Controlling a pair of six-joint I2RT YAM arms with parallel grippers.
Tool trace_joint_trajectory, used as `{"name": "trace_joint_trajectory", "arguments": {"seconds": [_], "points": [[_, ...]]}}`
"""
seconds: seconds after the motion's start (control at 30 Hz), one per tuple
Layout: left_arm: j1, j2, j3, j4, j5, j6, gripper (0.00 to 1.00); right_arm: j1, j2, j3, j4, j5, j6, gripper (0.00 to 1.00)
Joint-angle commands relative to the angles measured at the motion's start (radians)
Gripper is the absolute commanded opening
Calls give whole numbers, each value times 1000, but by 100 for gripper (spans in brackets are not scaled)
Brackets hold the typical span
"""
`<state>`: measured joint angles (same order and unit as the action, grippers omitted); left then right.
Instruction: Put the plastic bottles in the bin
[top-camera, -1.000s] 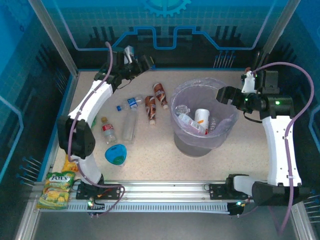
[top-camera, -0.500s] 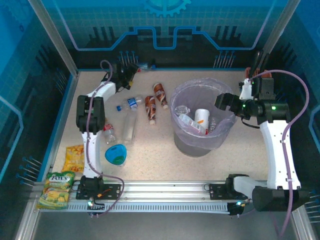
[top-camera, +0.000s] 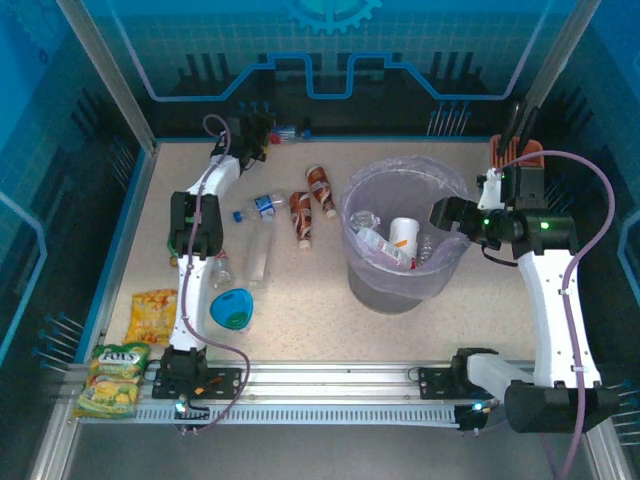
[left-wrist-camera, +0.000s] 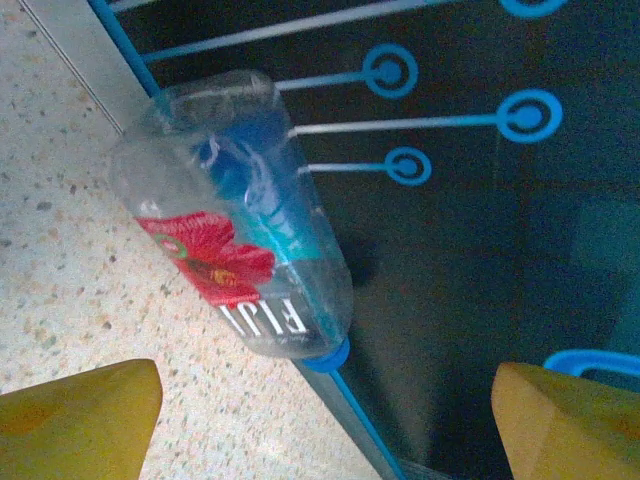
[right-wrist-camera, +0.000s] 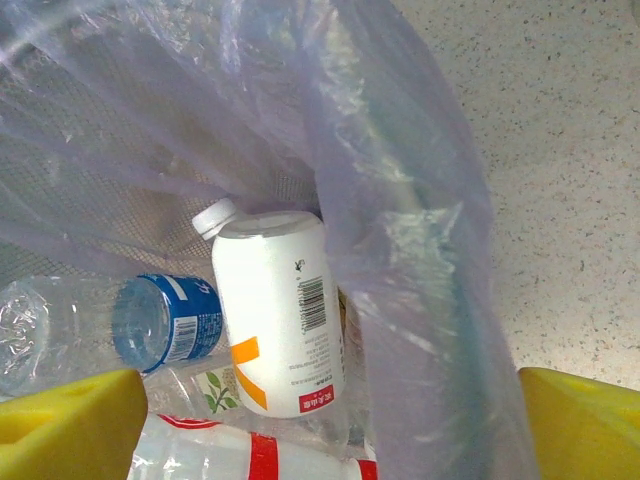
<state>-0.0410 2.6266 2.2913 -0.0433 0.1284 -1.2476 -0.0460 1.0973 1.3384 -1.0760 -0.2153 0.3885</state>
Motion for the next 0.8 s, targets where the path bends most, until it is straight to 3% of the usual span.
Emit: {"name": "trace_joint_trajectory", "arguments": {"seconds": [0.0,0.43,0.77], "points": [[4,66,100,-94,-50,-39,87,11,-22,-12,-4,15,2,94],[-7,226,293,-193,-91,-135,84,9,-32,-21,-6,28,-3,95],[-19,347,396,-163,-158,-228,76,8,-63,-45,-12,59,7,94]]}}
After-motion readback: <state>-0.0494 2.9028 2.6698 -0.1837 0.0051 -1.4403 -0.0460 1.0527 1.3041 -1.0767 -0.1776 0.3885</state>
